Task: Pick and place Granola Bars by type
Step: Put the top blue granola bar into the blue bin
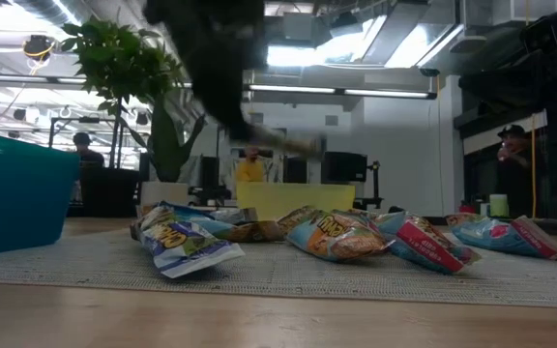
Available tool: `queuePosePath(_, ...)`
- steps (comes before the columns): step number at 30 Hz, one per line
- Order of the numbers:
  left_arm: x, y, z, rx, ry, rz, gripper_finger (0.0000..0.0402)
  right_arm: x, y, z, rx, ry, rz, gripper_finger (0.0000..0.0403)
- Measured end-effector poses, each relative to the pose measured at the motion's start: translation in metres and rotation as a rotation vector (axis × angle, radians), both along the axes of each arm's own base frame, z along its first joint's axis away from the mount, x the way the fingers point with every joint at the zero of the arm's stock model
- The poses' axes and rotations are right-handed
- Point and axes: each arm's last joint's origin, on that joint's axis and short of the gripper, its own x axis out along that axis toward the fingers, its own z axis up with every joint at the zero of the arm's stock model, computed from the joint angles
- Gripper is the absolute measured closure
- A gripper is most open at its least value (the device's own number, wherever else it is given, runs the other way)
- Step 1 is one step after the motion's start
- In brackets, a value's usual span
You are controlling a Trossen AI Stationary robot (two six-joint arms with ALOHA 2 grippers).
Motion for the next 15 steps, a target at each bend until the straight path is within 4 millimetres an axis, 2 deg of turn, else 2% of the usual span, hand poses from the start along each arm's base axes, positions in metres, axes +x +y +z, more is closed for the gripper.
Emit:
queuePosePath(5, -0.01, 0.001, 0.07, 0.074, -0.173, 0.033, 0.0366, 0.0, 0.0, 0.0, 0.0, 0.0, 0.001, 0.0381)
queuePosePath(9, -0.033, -0.001, 0.127, 0.089, -0.35, 0.099, 0.0365, 0.0, 0.0, 0.0, 0.0, -0.001, 0.0, 0.0381)
queuePosePath(12, -0.052, -0.003, 0.157, 0.084, -0.477, 0.172, 0.0371, 0.0, 0.0, 0.0, 0.0, 0.001, 0.0, 0.0381)
queuePosePath(15, -0.069, -0.004, 0.177, 0.075, -0.579, 0.242, 0.0374, 0.0, 0.0, 0.0, 0.0, 0.001, 0.0, 0.0381)
